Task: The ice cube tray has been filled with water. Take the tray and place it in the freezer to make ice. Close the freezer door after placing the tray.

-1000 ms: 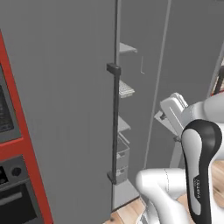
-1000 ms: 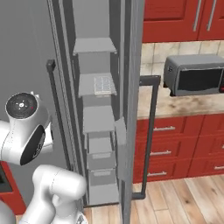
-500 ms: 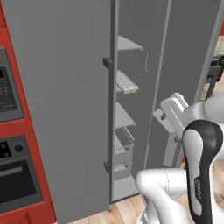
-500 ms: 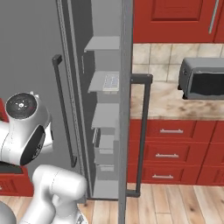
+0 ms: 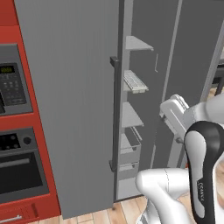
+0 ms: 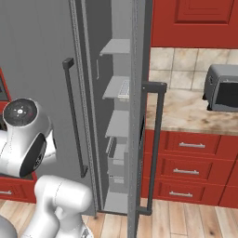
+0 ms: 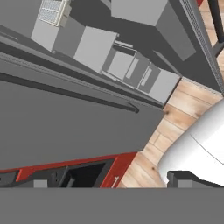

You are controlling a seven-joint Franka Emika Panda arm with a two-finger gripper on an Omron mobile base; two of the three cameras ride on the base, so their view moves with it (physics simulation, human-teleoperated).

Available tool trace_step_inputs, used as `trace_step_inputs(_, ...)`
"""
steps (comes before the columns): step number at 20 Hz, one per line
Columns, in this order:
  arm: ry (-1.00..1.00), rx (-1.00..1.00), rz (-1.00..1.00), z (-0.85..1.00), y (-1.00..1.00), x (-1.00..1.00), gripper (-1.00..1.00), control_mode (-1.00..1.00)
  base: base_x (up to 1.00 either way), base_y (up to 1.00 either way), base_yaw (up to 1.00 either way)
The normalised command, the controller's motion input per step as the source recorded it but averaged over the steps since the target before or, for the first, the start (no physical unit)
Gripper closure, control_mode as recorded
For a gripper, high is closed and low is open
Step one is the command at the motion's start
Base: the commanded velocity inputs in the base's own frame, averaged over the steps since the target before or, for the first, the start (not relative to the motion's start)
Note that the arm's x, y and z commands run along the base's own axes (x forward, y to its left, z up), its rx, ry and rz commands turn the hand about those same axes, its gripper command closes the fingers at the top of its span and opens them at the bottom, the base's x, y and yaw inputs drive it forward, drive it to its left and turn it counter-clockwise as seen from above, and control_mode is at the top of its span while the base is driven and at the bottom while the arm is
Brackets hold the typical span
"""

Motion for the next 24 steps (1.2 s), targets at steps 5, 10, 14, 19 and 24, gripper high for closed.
trace_step_inputs(5,-0.01,-0.03,0.0,-0.11,0.0,-0.05,-1.0,-1.0,0.0,0.0,0.0)
trace_step_inputs(10,-0.02,-0.01,0.0,-0.15,0.0,-0.07,-1.0,-1.0,0.0,0.0,0.0)
trace_step_inputs(14,-0.03,0.0,0.0,-0.04,0.0,-0.23,-1.0,-1.0,0.0,0.0,0.0)
trace_step_inputs(19,-0.09,0.0,-0.04,0.0,-0.41,-0.8,-1.0,-1.0,0.0,0.0,0.0)
trace_step_inputs(24,-0.18,0.0,-0.09,0.0,-0.61,-0.51,-1.0,-1.0,0.0,0.0,0.0)
